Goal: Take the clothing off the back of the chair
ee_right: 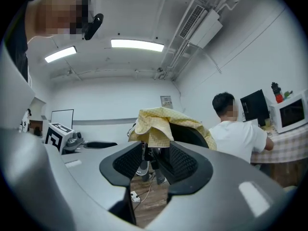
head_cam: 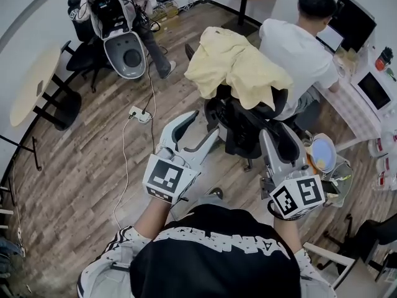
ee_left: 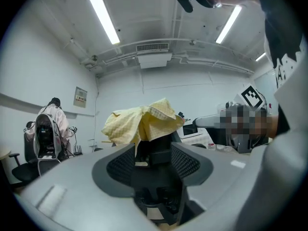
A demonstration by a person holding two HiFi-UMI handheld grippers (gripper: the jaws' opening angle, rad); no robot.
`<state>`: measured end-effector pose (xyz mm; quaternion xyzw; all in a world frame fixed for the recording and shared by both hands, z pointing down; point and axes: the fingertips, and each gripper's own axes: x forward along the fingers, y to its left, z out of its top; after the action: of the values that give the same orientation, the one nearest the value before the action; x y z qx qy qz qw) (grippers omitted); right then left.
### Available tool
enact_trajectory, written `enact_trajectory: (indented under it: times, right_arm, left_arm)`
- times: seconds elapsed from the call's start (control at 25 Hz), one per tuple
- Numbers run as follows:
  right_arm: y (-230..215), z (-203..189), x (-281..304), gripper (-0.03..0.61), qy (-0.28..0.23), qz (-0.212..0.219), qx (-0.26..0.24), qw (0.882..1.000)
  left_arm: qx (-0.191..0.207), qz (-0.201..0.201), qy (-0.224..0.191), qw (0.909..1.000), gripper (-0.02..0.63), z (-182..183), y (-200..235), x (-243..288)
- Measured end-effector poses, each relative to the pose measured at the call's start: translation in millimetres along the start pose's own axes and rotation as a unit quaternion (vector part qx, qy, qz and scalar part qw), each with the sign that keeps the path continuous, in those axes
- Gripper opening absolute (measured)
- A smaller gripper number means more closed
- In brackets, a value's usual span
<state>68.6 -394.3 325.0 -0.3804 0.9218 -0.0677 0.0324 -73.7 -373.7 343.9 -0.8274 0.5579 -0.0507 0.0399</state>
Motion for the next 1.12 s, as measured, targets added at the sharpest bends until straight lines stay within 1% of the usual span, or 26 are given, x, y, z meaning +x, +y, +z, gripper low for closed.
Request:
enact_trajectory:
  times: [0.16, 0.28, 0.36, 0.48, 0.6, 0.72, 0.76, 0.8, 0.84, 0.88, 0.96, 1.0, 1.04, 1.12]
  right_arm:
    - [-13, -2, 14, 0.194, 0.010, -0.024, -0.028, 0.999]
    - [-15, 0, 24, 0.195, 0.006, -0.022, -0.027, 0.999]
    - [-16, 3, 30, 0.195, 0.003, -0.024, -0.030, 0.999]
    - [-17, 8, 40, 0.195, -0.003, -0.026, -0.037, 0.999]
    - [-17, 8, 50, 0.195, -0.001, -0.024, -0.048, 0.999]
    - [-18, 9, 56, 0.195, -0.004, -0.022, -0.053, 0.998]
    - [-18, 11, 57, 0.194, -0.008, -0.021, -0.053, 0.998]
    - [-17, 12, 58, 0.192, -0.011, -0.019, -0.052, 0.998]
    - [-17, 14, 60, 0.178, -0.015, -0.018, -0.051, 0.998]
    - [-17, 14, 61, 0.140, -0.018, -0.017, -0.047, 0.999]
    - [-17, 14, 62, 0.052, -0.021, -0.015, -0.035, 0.999]
    - [-17, 13, 63, 0.024, -0.022, -0.014, -0.028, 0.999]
    - [-17, 12, 63, 0.021, -0.023, -0.013, -0.023, 0.999]
    - [-18, 8, 61, 0.018, -0.020, -0.014, -0.017, 1.000]
  left_arm:
    - [-0.006, 0.004, 0.000, 1.0000, 0.242, -3, 17, 16]
    - [-0.004, 0.008, -0.001, 1.0000, 0.254, -2, 28, 28]
    - [-0.005, 0.012, -0.002, 0.9999, 0.274, -2, 35, 34]
    - [-0.004, 0.009, -0.002, 1.0000, 0.288, -2, 42, 46]
    - [0.005, 0.005, 0.005, 1.0000, 0.303, -2, 42, 59]
    - [0.043, 0.012, 0.008, 0.9990, 0.311, 1, 40, 68]
    - [0.048, 0.013, 0.006, 0.9987, 0.311, 2, 41, 70]
    - [0.046, 0.013, 0.002, 0.9988, 0.310, 3, 42, 72]
    - [0.040, 0.013, -0.003, 0.9991, 0.309, 4, 45, 73]
    - [0.036, 0.015, -0.007, 0.9992, 0.291, 6, 47, 73]
    - [0.038, 0.021, -0.013, 0.9990, 0.179, 8, 53, 71]
    - [0.041, 0.024, -0.016, 0.9987, 0.150, 9, 55, 70]
    - [0.042, 0.025, -0.020, 0.9986, 0.123, 10, 57, 69]
    - [0.042, 0.022, -0.030, 0.9984, 0.045, 10, 57, 67]
